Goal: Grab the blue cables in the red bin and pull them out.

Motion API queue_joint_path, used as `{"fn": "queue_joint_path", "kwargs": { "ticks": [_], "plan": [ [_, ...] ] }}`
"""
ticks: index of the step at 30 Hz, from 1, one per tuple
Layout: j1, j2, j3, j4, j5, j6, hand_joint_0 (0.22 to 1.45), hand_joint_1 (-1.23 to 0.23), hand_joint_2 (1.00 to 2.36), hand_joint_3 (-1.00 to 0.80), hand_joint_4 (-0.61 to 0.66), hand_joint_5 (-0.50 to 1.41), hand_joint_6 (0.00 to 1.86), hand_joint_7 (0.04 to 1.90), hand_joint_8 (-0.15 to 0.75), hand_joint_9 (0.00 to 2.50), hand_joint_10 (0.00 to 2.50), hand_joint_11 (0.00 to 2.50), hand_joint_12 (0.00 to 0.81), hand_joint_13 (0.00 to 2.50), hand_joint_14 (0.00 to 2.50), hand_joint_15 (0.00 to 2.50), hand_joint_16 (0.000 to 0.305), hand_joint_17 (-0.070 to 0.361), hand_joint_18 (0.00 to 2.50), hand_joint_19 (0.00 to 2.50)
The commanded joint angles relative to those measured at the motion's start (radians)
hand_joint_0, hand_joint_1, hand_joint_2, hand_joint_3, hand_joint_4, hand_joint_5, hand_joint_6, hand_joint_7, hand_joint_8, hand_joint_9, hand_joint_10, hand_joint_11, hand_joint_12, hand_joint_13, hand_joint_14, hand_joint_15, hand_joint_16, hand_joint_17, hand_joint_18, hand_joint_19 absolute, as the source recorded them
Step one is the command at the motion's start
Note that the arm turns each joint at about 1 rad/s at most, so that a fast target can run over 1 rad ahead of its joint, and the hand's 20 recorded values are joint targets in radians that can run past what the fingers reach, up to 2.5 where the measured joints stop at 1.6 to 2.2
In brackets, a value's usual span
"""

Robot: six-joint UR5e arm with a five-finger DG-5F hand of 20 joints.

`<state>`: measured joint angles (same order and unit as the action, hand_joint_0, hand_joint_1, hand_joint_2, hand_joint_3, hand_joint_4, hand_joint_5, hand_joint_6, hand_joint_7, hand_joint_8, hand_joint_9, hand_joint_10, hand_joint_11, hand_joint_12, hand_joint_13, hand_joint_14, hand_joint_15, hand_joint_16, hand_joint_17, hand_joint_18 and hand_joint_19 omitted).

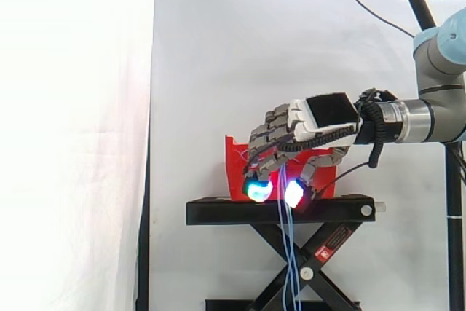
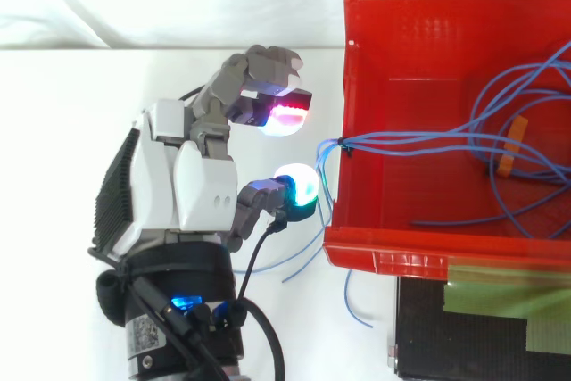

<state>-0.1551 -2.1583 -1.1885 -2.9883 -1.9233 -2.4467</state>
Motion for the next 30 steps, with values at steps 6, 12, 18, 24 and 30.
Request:
{"fn": "queue_joint_path", "kwargs": {
  "ticks": [6, 12, 18, 24, 30],
  "plan": [
    [0.0, 0.0, 0.0, -0.008, 0.0, -0.001, 0.78, -1.12, 1.0, -1.0, 0.05, 0.79, 0.01, 0.68, 0.18, 0.68, 0.03, 0.94, 0.308, 0.65, 0.03, 0.78, 0.044, 0.1, 0.56, 1.05],
    [-0.001, 0.0, -0.033, 0.029, 0.0, -0.001, 0.78, -1.12, 1.0, -1.0, 0.05, 0.79, 0.01, 0.68, 0.178, 0.68, 0.03, 0.94, 0.307, 0.65, 0.03, 0.79, 0.044, 0.099, 0.56, 1.05],
    [-0.004, 0.0, -0.031, 0.042, 0.0, -0.001, 0.78, -1.12, 1.0, -1.0, 0.05, 0.79, 0.01, 0.68, 0.178, 0.68, 0.03, 0.94, 0.306, 0.65, 0.03, 0.78, 0.044, 0.099, 0.56, 1.05],
    [-0.009, 0.0, -0.031, 0.043, -0.008, -0.002, 0.78, -1.12, 1.0, -1.0, 0.05, 0.79, 0.01, 0.68, 0.179, 0.69, 0.03, 0.94, 0.307, 0.65, 0.03, 0.79, 0.044, 0.099, 0.56, 1.05],
    [-0.011, 0.0, -0.031, 0.038, -0.011, -0.005, 0.79, -1.12, 1.0, -1.0, 0.05, 0.79, 0.01, 0.68, 0.18, 0.69, 0.03, 0.95, 0.307, 0.65, 0.03, 0.78, 0.044, 0.099, 0.56, 1.05]
  ]
}}
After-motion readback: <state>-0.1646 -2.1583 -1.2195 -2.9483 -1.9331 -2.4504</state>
